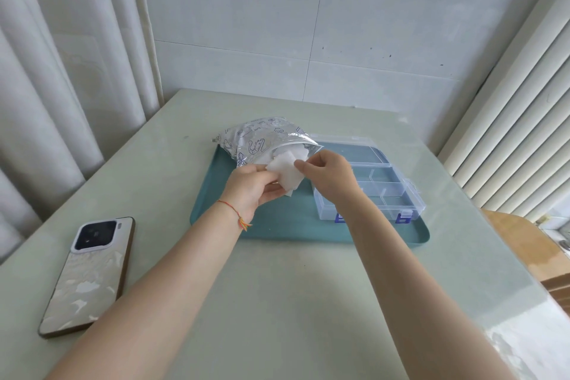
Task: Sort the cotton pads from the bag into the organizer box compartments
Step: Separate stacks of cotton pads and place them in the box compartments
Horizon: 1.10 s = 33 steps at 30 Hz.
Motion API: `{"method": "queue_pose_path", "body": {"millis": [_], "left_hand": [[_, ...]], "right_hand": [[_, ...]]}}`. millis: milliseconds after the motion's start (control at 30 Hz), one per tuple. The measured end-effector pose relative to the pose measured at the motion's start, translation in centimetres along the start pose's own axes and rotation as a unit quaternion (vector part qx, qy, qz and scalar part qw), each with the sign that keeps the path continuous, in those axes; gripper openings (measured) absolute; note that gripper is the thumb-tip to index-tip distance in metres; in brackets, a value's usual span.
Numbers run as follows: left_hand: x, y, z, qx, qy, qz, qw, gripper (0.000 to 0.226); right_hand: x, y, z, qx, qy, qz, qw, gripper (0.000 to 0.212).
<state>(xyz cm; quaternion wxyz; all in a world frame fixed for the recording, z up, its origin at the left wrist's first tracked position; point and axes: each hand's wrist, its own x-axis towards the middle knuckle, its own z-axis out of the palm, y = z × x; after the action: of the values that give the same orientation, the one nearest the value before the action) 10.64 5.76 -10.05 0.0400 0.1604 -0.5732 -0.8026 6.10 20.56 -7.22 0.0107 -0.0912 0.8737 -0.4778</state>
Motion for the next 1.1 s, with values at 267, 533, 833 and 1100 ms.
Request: {"method": "queue_pose_path", "body": {"millis": [267,533,833,1100], "left_hand": [[0.9,-0.9,-0.8,0.312,0.087,0.068,0.944,0.023],[1.7,-1.5,-0.9,0.294,0.089,0.06,0.95,0.035],[1.1,-1.0,-0.8,0.241,0.074,0.048,0.967,0.022],[0.2,-0.1,0.2,0.132,-0.054,0.013,0.99,0.017]], "right_hand": [[2.5,1.3,2.7,-0.392,0.014,-0.069,0.917,0.044],[3.3,1.4,3.9,-0.384,0.009,-0.065,0.921,0.026],[2.1,0.1,-1.4,-0.04,-0.012,-0.033,0.999,0.002],[0.6,-0.4,-2.1,-0.152,-0.143,-0.043,0.977,0.022]]}}
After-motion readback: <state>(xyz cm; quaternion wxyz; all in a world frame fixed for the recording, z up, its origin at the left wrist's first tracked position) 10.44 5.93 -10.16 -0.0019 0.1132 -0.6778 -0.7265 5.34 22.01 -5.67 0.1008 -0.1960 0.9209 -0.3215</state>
